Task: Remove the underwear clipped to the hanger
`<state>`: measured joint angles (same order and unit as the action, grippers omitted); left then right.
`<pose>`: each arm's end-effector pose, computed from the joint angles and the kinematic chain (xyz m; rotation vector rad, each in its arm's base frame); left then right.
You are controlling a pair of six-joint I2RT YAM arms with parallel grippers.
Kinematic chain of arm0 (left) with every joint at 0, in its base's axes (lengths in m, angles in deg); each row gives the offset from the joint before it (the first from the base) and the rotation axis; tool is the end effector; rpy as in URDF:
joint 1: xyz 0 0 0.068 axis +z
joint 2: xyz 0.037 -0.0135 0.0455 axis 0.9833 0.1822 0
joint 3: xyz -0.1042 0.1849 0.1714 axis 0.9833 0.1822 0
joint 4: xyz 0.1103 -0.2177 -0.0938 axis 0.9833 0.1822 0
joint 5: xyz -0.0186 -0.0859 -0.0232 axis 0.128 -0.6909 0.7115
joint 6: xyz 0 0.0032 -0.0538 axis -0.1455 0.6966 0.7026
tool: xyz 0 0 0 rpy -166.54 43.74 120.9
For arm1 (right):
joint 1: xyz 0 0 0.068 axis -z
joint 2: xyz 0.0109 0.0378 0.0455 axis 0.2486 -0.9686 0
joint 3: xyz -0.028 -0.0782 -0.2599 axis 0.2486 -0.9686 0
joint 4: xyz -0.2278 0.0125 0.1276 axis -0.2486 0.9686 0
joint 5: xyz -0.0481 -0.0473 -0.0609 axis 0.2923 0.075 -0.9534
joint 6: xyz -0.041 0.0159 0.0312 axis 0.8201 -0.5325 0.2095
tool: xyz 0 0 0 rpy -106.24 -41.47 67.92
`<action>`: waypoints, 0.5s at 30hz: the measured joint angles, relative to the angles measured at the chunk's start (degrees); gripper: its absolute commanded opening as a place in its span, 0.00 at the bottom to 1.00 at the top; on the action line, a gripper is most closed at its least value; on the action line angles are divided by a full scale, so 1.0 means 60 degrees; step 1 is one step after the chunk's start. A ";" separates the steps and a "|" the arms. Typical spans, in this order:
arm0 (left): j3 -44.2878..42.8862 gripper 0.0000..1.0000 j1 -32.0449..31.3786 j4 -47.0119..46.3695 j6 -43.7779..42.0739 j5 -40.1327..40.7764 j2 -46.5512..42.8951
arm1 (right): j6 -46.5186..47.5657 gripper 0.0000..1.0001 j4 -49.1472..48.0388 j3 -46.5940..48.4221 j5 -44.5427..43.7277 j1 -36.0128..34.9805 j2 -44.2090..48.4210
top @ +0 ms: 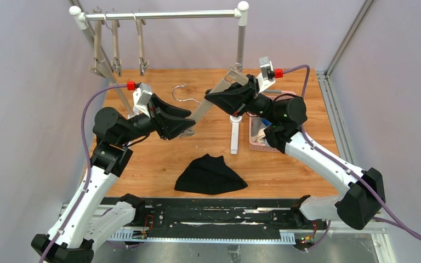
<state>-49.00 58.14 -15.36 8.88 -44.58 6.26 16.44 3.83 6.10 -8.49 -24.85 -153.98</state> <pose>0.1510 -0.0854 0.4190 0.6558 1.3531 -1.1443 0.1962 0.1883 0.4484 -0.6645 0.8596 1.5727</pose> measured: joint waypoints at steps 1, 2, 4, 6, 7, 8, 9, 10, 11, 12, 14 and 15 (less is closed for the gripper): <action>0.0007 0.39 0.0000 0.0000 0.0029 -0.0033 0.0007 | 0.0000 0.01 -0.0022 0.0000 0.0000 0.0000 -0.0015; 0.0036 0.35 0.0000 -0.0007 0.0022 -0.0073 0.0004 | 0.0000 0.01 -0.0036 0.0000 0.0000 0.0000 -0.0022; 0.0109 0.32 0.0000 -0.0011 0.0058 -0.0197 0.0004 | -0.0007 0.01 -0.0076 0.0000 0.0000 0.0000 -0.0047; 0.0219 0.31 -0.0004 -0.0015 0.0095 -0.0270 -0.0007 | -0.0018 0.01 -0.0124 0.0000 0.0000 0.0000 -0.0073; 0.0280 0.29 -0.0004 -0.0007 0.0106 -0.0321 -0.0007 | -0.0029 0.01 -0.0131 0.0000 0.0000 0.0000 -0.0087; 0.0342 0.26 -0.0007 -0.0007 0.0131 -0.0372 -0.0007 | -0.0036 0.01 -0.0142 0.0000 0.0000 0.0000 -0.0095; 0.0382 0.17 -0.0007 -0.0004 0.0153 -0.0412 -0.0007 | -0.0044 0.01 -0.0146 0.0000 0.0015 0.0000 -0.0109; 0.0419 0.10 -0.0007 -0.0007 0.0168 -0.0448 -0.0007 | -0.0044 0.01 -0.0146 0.0000 0.0022 0.0000 -0.0127; 0.0444 0.02 -0.0007 -0.0004 0.0175 -0.0492 -0.0007 | -0.0051 0.01 -0.0146 0.0000 0.0025 0.0000 -0.0146; 0.0470 0.01 -0.0007 -0.0022 0.0160 -0.0579 -0.0015 | -0.0091 0.01 -0.0142 0.0000 0.0036 0.0000 -0.0164; 0.0488 0.00 -0.0018 -0.0055 0.0091 -0.0776 -0.0055 | -0.0237 0.01 -0.0120 0.0000 0.0029 0.0000 -0.0189; 0.0488 0.00 -0.0022 -0.0062 0.0058 -0.0809 -0.0091 | -0.0302 0.01 -0.0127 0.0000 0.0033 0.0000 -0.0193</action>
<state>-46.07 58.01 -15.73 9.23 -49.43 5.71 14.62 3.07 6.10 -8.29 -24.85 -155.14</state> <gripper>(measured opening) 0.080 0.116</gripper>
